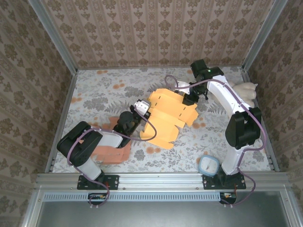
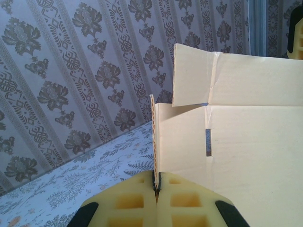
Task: Fold the paper box
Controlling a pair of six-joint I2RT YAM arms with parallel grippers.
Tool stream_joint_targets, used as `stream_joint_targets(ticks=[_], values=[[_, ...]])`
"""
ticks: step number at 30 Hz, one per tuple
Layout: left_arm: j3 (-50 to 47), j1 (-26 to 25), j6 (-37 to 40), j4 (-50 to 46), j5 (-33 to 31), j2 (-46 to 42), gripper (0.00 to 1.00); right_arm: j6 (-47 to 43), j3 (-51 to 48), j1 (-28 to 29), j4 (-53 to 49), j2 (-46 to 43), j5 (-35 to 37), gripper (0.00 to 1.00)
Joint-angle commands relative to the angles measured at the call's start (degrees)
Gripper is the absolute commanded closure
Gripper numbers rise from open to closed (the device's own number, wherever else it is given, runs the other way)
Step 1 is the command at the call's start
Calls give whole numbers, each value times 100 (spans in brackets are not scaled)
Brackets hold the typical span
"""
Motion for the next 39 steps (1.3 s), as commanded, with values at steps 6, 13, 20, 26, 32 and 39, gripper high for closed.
stream_joint_targets(ticks=[6, 13, 20, 26, 32, 39], values=[[8, -53, 55, 310, -34, -37, 100, -28, -71, -40, -59, 103, -286, 77], [17, -58, 3, 309, -23, -47, 100, -46, -69, -40, -84, 93, -329, 86], [43, -71, -111, 309, -86, -50, 100, -63, -69, -41, -119, 69, -278, 100], [-25, -65, -641, 304, -781, -203, 73, 176, -1, -35, 53, -8, 200, 100], [-513, -196, -1701, 272, -1086, -935, 53, 578, 106, -26, 195, -46, 832, 100], [-346, -232, -3220, -2348, -187, -2794, 54, 974, 73, -9, 254, -168, 1254, 100]])
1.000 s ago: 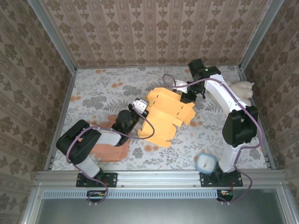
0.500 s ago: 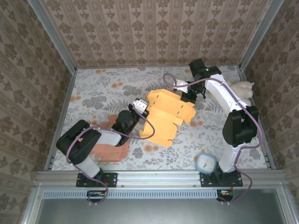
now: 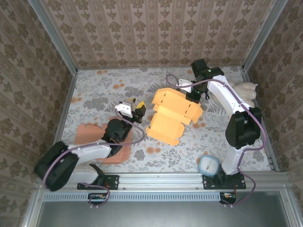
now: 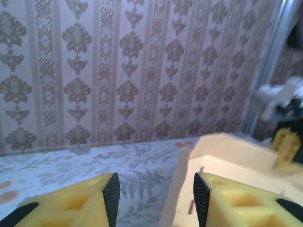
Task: Fold the paper box
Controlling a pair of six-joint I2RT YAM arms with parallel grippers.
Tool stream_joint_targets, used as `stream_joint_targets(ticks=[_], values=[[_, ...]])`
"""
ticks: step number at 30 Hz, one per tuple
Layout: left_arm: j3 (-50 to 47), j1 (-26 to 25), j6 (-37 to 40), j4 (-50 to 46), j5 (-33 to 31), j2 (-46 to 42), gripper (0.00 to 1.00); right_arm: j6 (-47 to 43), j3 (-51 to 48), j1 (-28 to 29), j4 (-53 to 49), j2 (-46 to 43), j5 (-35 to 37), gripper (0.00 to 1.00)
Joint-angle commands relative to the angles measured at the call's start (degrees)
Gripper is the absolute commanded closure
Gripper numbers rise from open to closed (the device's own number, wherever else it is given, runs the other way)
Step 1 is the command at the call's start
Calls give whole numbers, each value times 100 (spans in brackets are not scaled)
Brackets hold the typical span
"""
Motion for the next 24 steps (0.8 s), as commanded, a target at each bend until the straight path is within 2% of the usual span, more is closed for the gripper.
stream_joint_targets(ticks=[1, 3, 5, 9, 18, 24], values=[[625, -29, -1065, -2010, 740, -642, 57, 334, 77, 25, 58, -180, 342, 100], [649, -33, -1260, -2012, 1332, -695, 58, 396, 53, 67, 59, -194, 394, 100], [745, -33, -1406, -2119, 1656, -664, 58, 422, 37, 106, 36, -207, 416, 100], [1326, -28, -1520, -3073, 1722, -238, 61, 414, -50, 184, 47, -283, 366, 100], [1907, 146, -1983, -3007, 2255, 821, 66, 214, -201, 243, 15, -424, 148, 100], [1929, 663, -2660, -2516, 2429, 1420, 70, -63, -518, 241, 176, -636, -236, 100]])
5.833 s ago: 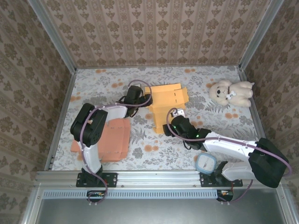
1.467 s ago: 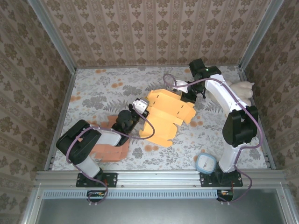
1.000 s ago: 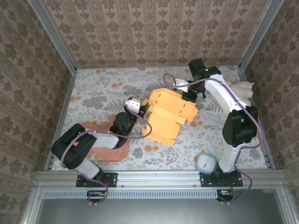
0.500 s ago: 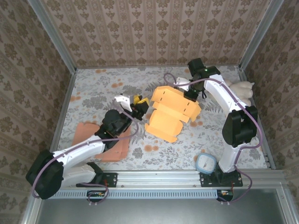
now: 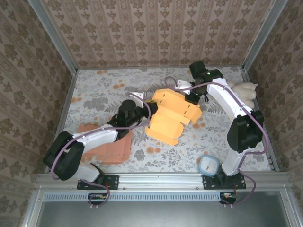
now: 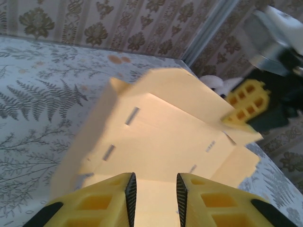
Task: Fold the paper box
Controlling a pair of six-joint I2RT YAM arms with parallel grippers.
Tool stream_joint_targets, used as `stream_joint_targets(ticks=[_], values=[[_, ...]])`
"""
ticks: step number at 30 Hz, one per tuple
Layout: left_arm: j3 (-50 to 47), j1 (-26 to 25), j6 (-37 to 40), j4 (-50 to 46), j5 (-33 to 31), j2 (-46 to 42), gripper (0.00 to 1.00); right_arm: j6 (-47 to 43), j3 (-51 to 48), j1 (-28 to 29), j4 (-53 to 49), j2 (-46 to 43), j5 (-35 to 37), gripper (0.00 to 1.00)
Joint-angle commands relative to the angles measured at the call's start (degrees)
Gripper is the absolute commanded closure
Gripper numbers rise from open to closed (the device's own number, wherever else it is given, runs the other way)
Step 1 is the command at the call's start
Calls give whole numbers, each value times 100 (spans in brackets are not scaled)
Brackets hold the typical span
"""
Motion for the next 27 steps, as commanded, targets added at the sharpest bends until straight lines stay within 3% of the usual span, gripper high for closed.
stream_joint_targets(ticks=[1, 8, 19, 27], values=[[95, 346, -652, 456, 299, 322, 71, -243, -205, 24, 66, -306, -372, 100], [319, 687, -1162, 902, 805, 852, 73, -333, -456, 38, 250, -393, -449, 100], [170, 797, -1133, 305, 416, 365, 73, -177, -588, 45, 551, -436, -20, 100], [108, -208, -181, -828, -158, -789, 72, -112, -433, 47, 425, -257, 104, 100]])
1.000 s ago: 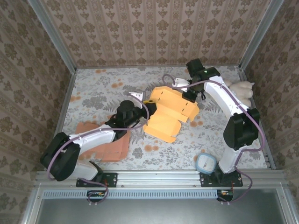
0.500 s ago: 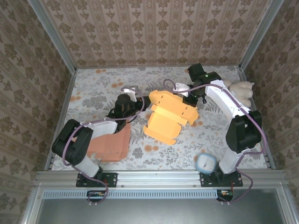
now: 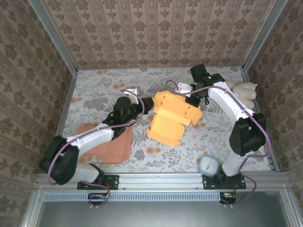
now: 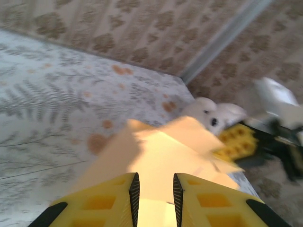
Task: Fold the paper box
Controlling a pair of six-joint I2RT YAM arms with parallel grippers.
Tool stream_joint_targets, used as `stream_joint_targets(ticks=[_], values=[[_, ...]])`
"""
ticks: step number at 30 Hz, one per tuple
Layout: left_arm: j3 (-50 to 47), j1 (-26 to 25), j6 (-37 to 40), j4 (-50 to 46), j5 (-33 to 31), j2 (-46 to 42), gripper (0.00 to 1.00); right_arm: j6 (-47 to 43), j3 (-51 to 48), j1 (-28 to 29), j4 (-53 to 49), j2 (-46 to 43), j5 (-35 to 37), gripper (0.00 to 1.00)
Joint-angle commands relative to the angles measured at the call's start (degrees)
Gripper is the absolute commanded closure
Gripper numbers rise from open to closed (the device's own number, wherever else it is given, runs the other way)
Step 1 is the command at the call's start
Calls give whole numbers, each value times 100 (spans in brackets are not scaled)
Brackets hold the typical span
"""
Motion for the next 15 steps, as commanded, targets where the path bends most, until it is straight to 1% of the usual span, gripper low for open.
stream_joint_targets(ticks=[1, 3, 6, 9, 13, 15], values=[[-25, -322, 426, -465, -224, -293, 72, 45, 129, 39, -103, 39, 67, 100], [-80, -360, 338, -433, -202, -338, 72, 46, 142, 38, -130, 74, 54, 100], [-18, -365, 310, -457, -114, -159, 72, 36, 142, 34, -141, 104, 15, 100], [143, -331, 258, -457, -60, 228, 73, -24, 122, 40, -180, 70, -122, 100], [429, -187, 64, -225, 343, 761, 73, -106, 54, 48, -202, -18, -226, 100], [562, -108, 29, -191, 414, 975, 73, -152, 0, 42, -179, -72, -259, 100]])
